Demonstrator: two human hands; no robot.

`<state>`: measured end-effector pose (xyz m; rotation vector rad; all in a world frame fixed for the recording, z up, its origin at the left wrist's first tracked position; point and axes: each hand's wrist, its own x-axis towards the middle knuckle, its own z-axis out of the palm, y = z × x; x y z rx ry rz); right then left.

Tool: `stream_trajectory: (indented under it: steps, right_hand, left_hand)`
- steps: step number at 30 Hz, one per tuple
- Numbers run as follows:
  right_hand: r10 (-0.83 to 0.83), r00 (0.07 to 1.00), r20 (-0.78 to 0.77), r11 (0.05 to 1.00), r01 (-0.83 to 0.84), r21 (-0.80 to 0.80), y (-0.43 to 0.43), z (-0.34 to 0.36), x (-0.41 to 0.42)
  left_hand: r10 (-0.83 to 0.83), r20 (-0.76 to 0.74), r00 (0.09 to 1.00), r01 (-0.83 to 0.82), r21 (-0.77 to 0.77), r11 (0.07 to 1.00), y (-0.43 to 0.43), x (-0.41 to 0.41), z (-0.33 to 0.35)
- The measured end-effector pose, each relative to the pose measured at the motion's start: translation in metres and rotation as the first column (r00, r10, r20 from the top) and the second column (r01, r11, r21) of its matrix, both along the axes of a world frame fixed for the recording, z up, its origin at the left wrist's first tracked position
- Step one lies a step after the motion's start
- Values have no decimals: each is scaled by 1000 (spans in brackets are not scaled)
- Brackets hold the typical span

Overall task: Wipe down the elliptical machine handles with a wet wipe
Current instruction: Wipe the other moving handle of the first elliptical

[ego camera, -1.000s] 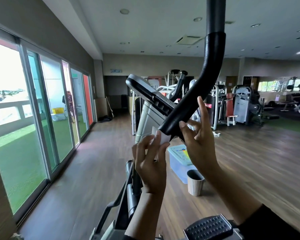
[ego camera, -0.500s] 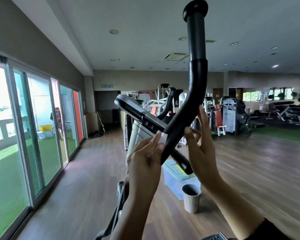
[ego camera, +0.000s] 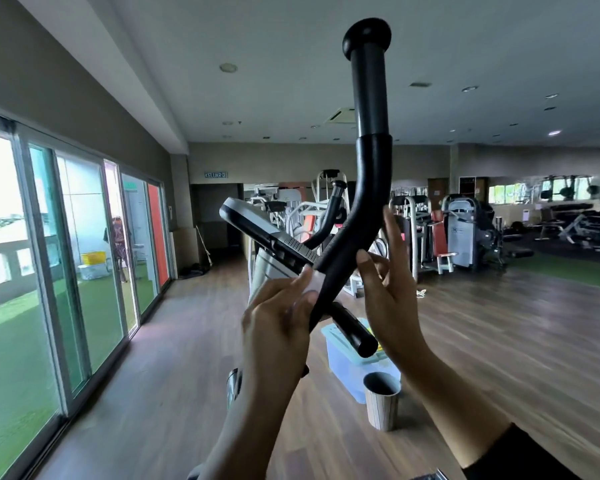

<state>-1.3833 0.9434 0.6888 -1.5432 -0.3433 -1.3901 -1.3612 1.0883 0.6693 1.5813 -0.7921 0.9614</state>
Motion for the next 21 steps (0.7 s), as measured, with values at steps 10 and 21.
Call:
stream_trajectory:
  steps: [10,21]
  right_hand:
    - [66,997,-40,997,-64,33,3,1,-13]
    - [17,930,-366,995,-50,-82,-6,-67,-50]
  left_hand:
    - [130,57,990,-130,-13,991,-20,-12,9]
    - [191,63,980,-185,-83,979,-2,-37,-46]
